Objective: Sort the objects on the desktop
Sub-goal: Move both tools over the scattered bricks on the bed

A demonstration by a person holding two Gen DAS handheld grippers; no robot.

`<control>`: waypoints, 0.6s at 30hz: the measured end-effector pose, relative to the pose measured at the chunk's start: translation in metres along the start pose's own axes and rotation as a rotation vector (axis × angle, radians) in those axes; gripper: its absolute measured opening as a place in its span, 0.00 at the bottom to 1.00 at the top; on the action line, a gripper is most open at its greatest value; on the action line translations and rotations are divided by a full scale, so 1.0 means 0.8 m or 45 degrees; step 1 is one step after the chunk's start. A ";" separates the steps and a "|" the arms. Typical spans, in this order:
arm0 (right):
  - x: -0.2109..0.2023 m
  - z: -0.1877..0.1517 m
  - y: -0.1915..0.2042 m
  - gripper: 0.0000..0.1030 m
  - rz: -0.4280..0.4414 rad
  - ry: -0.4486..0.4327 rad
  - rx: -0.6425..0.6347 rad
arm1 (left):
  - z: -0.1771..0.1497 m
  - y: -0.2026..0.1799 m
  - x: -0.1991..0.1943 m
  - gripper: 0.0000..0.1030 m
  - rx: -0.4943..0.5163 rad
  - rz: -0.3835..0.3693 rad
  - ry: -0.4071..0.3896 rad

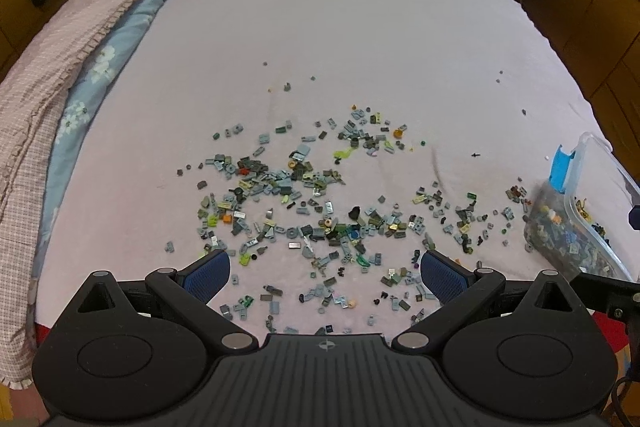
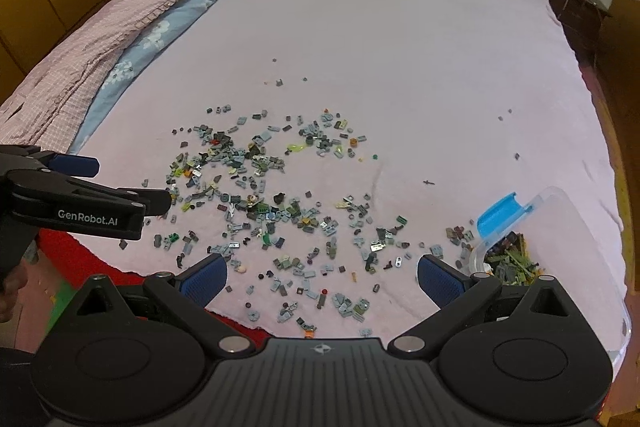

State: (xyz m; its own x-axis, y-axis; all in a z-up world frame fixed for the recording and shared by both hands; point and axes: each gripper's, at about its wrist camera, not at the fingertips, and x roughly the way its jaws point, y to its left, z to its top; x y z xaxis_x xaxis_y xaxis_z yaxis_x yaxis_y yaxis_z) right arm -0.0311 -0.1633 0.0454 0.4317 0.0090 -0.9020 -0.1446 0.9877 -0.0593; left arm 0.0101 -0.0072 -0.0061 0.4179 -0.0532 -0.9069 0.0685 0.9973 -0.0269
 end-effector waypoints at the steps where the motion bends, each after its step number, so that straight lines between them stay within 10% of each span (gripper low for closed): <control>1: 0.000 0.004 -0.004 1.00 0.002 0.002 -0.002 | 0.001 0.000 0.001 1.00 0.005 -0.003 -0.001; 18: -0.012 -0.030 -0.002 0.99 -0.065 0.064 0.004 | -0.005 -0.025 0.014 1.00 0.006 -0.033 0.070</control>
State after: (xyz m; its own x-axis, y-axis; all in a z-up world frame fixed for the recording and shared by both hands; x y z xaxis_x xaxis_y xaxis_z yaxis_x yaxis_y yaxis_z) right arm -0.0566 -0.1683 0.0442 0.3933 -0.0490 -0.9181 -0.1211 0.9871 -0.1046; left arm 0.0102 -0.0278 -0.0176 0.3658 -0.0760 -0.9276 0.0832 0.9953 -0.0487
